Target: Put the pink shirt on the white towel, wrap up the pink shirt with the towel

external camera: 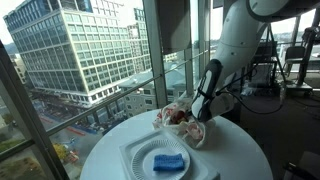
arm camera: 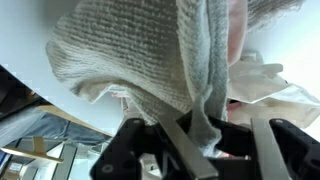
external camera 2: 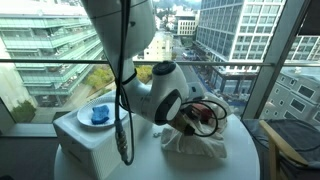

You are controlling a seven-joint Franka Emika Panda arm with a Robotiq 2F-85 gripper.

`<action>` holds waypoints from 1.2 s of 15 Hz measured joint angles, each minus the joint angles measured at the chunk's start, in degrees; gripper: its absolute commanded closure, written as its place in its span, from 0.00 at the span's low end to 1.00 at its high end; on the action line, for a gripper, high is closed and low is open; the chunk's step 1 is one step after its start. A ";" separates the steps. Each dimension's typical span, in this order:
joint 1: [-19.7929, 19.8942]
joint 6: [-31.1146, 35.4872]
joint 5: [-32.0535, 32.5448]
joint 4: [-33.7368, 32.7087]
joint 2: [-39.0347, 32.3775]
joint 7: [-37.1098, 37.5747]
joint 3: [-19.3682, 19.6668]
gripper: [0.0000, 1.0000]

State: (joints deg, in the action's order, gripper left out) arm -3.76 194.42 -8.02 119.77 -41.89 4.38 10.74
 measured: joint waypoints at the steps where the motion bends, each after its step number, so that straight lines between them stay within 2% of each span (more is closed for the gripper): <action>1: 4.32 -0.39 0.94 -0.75 -0.42 0.11 -4.40 1.00; 3: 13.01 -1.42 3.06 -1.73 -1.98 0.21 -12.54 1.00; 4: 17.06 -1.97 4.12 -2.01 -3.06 0.22 -16.01 0.75; 6: 24.02 -2.67 5.80 -2.32 -5.69 0.19 -21.36 0.68; 9: 30.75 -3.34 7.54 -2.81 -9.46 0.01 -25.47 0.44; 10: 31.97 -3.34 7.79 -2.97 -10.14 -0.03 -26.25 0.75; 12: 32.76 -3.76 7.81 -3.13 -10.55 -0.05 -26.65 0.80; 14: 32.75 -5.33 7.43 -3.27 -10.51 0.10 -26.36 0.90; 16: 32.39 -8.56 5.99 -3.27 -10.22 0.55 -25.50 0.92; 18: 31.62 -12.88 3.97 -3.19 -8.97 1.11 -24.51 0.88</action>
State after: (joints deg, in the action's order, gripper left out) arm 27.87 181.53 -4.05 116.58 -50.85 5.49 -13.78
